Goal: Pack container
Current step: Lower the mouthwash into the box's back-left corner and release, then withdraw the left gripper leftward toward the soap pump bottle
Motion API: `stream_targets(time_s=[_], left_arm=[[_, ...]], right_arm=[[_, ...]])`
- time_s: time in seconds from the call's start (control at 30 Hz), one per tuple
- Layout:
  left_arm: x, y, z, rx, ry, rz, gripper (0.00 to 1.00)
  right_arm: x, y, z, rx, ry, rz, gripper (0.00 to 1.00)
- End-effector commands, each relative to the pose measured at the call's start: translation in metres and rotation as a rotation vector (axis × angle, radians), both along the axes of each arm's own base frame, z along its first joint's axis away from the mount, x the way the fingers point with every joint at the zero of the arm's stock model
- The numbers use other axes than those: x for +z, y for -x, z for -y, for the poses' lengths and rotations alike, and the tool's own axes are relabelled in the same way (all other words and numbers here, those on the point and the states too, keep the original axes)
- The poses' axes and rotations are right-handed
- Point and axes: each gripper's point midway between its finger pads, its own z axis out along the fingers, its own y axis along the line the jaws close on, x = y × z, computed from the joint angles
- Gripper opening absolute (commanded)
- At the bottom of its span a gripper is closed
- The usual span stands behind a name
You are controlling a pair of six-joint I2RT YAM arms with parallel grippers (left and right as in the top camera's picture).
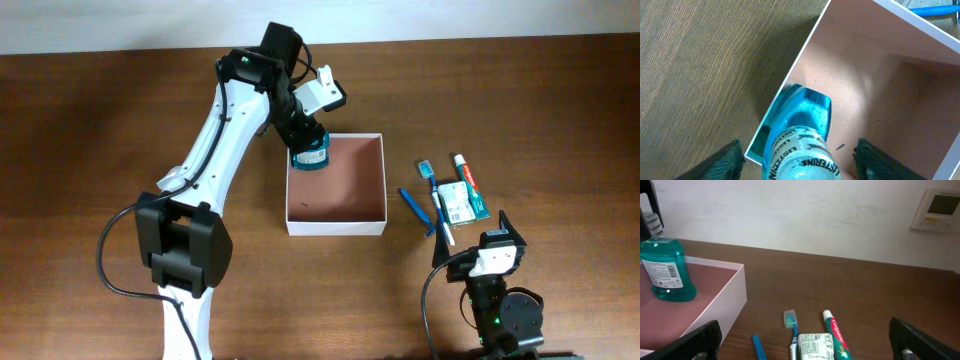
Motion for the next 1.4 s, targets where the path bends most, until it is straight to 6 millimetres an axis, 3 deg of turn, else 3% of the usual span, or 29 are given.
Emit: stream_targets(time_s=[0.0, 0.1, 0.2, 0.47, 0.57, 0.7, 0.73, 1.0, 1.13, 1.27, 1.37], left_arm=[[0.01, -0.003, 0.004, -0.003, 0.027, 0.019, 0.78], [0.014, -0.006, 0.005, 0.009, 0.034, 0.027, 0.8], [0.03, -0.012, 0.006, 0.044, 0.056, 0.053, 0.8], [0.112, -0.016, 0.003, 0.221, 0.136, 0.125, 0.82], [0.127, -0.006, -0.016, 0.357, 0.098, 0.099, 0.82], [0.131, 0.022, -0.048, 0.492, 0.004, 0.013, 0.77], [0.133, 0.021, -0.053, 0.545, 0.008, 0.01, 0.75], [0.172, 0.037, -0.064, 0.684, 0.1, 0.031, 0.75], [0.189, 0.057, -0.071, 0.684, 0.113, 0.052, 0.76], [0.19, 0.084, -0.089, 0.71, 0.056, 0.05, 0.76], [0.175, 0.105, -0.119, 0.787, -0.073, 0.055, 0.86]], right_arm=[[-0.002, 0.0, 0.004, -0.017, 0.008, -0.003, 0.98], [-0.002, 0.0, 0.004, -0.017, 0.008, -0.003, 0.98], [-0.002, 0.0, 0.004, -0.017, 0.008, -0.003, 0.98], [-0.002, 0.0, 0.004, -0.017, 0.008, -0.003, 0.98], [-0.002, 0.0, 0.004, -0.017, 0.008, -0.003, 0.98], [-0.002, 0.0, 0.004, -0.017, 0.008, -0.003, 0.98], [-0.002, 0.0, 0.004, -0.017, 0.008, -0.003, 0.99], [-0.002, 0.0, 0.004, -0.017, 0.008, -0.003, 0.98], [-0.002, 0.0, 0.004, -0.017, 0.008, -0.003, 0.98], [-0.002, 0.0, 0.004, -0.017, 0.008, -0.003, 0.98], [-0.002, 0.0, 0.004, -0.017, 0.008, -0.003, 0.99]])
